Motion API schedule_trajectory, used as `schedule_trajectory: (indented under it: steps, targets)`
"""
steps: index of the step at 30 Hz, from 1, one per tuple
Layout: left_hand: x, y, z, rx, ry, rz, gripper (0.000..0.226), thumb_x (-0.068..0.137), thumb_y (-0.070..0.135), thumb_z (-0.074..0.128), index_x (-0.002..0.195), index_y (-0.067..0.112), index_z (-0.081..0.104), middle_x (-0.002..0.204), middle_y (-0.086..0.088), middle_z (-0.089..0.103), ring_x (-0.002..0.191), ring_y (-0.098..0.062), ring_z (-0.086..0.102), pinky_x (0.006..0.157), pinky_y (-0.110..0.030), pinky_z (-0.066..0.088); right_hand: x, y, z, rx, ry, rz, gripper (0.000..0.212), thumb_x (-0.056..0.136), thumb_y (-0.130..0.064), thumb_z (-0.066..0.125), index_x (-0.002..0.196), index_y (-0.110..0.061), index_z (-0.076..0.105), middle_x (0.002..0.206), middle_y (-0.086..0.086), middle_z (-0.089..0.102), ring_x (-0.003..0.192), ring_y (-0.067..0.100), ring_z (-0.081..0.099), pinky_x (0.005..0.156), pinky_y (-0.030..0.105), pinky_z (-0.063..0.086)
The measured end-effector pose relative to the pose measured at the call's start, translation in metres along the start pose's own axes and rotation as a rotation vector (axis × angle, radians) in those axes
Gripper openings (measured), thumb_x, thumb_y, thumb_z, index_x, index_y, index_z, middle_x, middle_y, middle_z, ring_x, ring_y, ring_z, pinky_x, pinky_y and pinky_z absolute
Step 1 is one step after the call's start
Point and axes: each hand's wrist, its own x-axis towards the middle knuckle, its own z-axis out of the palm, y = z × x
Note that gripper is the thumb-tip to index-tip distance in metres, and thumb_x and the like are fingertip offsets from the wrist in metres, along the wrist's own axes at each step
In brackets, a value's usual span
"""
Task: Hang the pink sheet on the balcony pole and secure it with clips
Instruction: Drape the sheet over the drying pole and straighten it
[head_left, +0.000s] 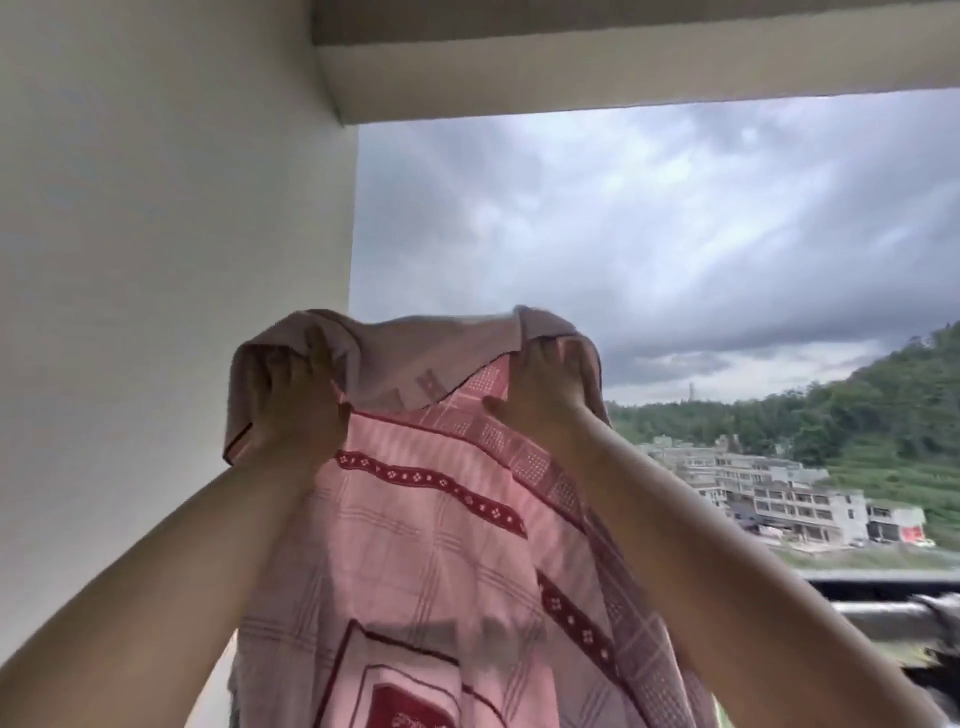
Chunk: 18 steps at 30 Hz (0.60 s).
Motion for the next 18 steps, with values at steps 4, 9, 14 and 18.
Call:
schedule_trajectory:
  steps: [4,9,14,18]
  targets:
    - [-0.014,-0.003,0.063,0.254,-0.67,0.056,0.094,0.078,0.034,0.057,0.143,0.006,-0.003,0.151,-0.019,0.019,0.137,-0.034,0.024,0.115,-0.042,0.021,-0.02,-0.003,0.078,0.152,-0.631,-0.086,0.075,0.079,-0.036,0.056,0.135,0.0,0.022,0.13,0.022,0.043,0.114,0.03,0.047,0.102,0.039,0.039]
    - [-0.048,-0.003,0.067,-0.048,-1.457,-0.113,0.053,0.093,0.037,0.042,0.137,0.009,0.03,0.133,-0.02,0.048,0.117,-0.029,0.051,0.089,-0.037,0.044,-0.043,-0.011,0.078,0.328,-1.418,-0.027,0.054,0.092,-0.031,0.041,0.136,-0.005,0.025,0.133,0.019,0.046,0.121,0.032,0.046,0.105,0.045,0.036]
    - [-0.091,0.042,0.015,-0.535,-0.95,0.288,0.031,0.094,0.024,0.041,0.112,0.005,0.058,0.108,-0.014,0.066,0.08,-0.013,0.062,0.071,-0.017,0.05,-0.05,-0.016,0.06,0.446,-1.172,-0.196,0.043,0.093,-0.026,0.041,0.128,-0.001,0.038,0.115,0.018,0.061,0.1,0.027,0.061,0.092,0.041,0.048]
    - [-0.127,0.06,-0.008,-0.645,-0.861,0.553,0.031,0.088,0.022,0.052,0.118,0.014,0.057,0.107,0.005,0.06,0.091,-0.007,0.058,0.074,-0.005,0.048,-0.069,0.0,0.027,0.456,-0.658,-0.303,0.029,0.092,-0.023,0.042,0.098,-0.001,0.06,0.095,0.014,0.069,0.066,0.009,0.061,0.076,0.026,0.049]
